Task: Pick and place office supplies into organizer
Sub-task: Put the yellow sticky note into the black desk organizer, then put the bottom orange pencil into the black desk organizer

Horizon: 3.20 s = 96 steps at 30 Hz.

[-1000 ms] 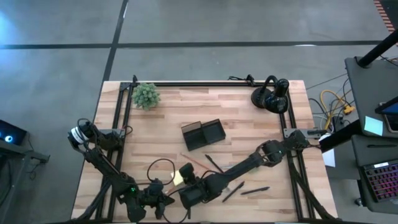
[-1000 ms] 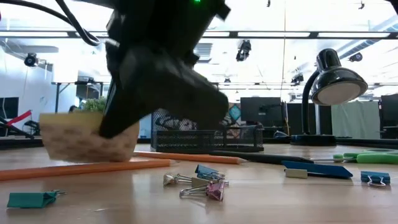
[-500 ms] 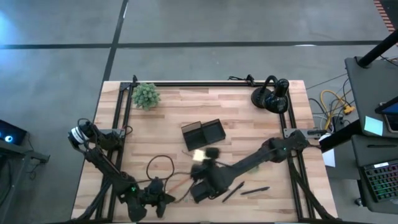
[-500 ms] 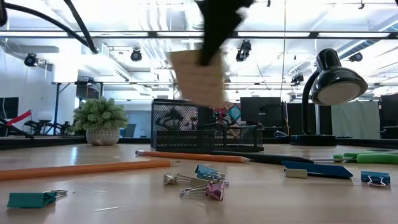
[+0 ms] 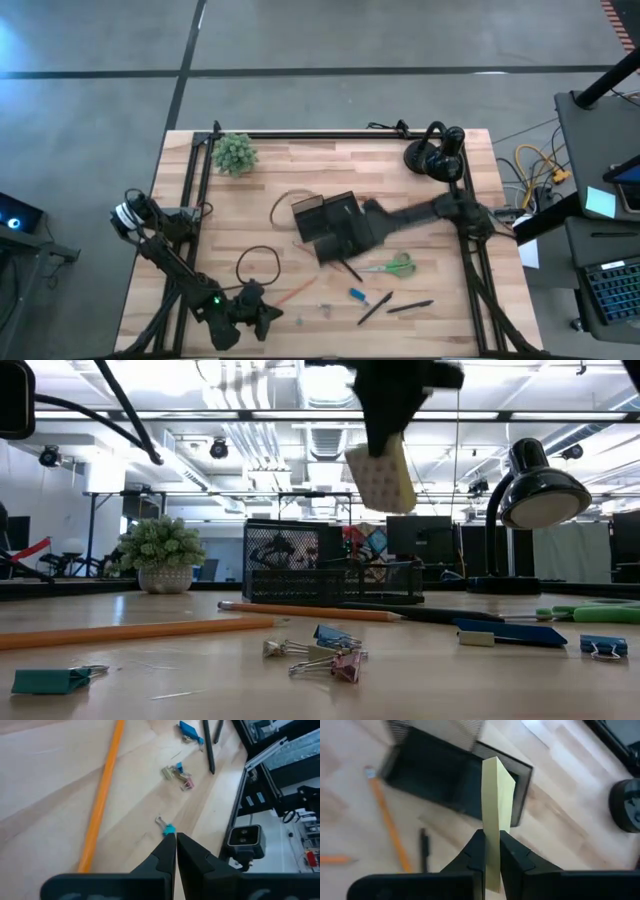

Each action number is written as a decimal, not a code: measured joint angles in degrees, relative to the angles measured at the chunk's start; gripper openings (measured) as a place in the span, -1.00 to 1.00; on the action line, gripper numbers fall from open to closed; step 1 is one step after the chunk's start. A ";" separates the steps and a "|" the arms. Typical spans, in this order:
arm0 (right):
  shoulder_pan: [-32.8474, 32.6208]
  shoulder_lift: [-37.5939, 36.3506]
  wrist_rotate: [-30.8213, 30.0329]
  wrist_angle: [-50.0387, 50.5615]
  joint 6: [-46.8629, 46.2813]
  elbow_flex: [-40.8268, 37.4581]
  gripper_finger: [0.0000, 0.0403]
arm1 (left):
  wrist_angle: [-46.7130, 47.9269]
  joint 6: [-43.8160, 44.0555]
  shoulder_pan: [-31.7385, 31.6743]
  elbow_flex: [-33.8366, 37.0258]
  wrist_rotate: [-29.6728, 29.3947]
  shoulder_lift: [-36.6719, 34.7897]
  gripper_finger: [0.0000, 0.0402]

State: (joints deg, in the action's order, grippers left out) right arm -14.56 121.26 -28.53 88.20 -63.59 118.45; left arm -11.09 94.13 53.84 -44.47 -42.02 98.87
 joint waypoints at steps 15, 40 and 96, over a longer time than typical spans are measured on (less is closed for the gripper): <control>9.39 -0.27 7.58 -11.72 10.86 -14.83 -0.88 | 0.11 -0.02 -0.15 0.00 0.01 -0.02 -1.00; 11.49 0.98 3.47 -13.54 19.31 -16.91 -0.88 | 0.08 0.00 -0.15 0.00 0.07 -0.02 -1.00; 9.21 -11.24 27.46 -27.31 25.91 -21.41 -0.39 | 5.20 3.01 -0.15 -0.13 4.13 -6.34 -1.00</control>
State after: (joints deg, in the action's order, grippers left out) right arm -5.35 110.02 -1.07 60.88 -37.68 97.04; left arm -5.89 97.13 53.69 -44.60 -37.89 92.52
